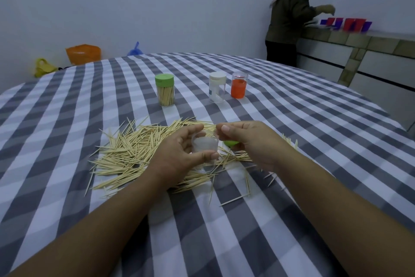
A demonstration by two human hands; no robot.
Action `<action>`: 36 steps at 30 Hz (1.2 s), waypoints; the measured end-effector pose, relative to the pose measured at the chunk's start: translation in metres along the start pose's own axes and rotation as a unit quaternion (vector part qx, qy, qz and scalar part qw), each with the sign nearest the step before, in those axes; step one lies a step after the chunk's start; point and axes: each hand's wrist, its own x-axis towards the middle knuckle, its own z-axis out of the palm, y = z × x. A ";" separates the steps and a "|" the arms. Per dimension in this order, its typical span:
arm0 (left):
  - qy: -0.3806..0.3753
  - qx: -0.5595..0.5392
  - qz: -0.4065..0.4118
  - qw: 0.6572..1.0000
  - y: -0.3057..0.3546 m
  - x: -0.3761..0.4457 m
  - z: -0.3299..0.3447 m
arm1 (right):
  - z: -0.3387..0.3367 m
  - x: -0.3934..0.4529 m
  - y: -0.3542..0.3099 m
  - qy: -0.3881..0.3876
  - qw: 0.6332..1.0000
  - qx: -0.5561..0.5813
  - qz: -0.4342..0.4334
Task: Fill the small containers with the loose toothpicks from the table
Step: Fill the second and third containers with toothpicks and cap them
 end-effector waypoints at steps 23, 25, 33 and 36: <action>0.010 -0.014 0.006 1.000 -0.005 0.003 0.002 | -0.109 0.002 0.045 -0.012 0.904 -0.427 0.031; 0.011 -0.013 0.005 1.000 -0.006 0.003 0.002 | -0.105 0.005 0.048 -0.014 0.902 -0.432 0.012; 0.013 -0.014 0.002 1.000 -0.004 0.003 0.001 | -0.089 0.006 0.052 -0.001 0.856 -0.515 -0.043; 0.015 -0.015 0.001 1.000 -0.003 0.002 0.002 | -0.083 0.006 0.051 0.009 0.794 -0.604 -0.067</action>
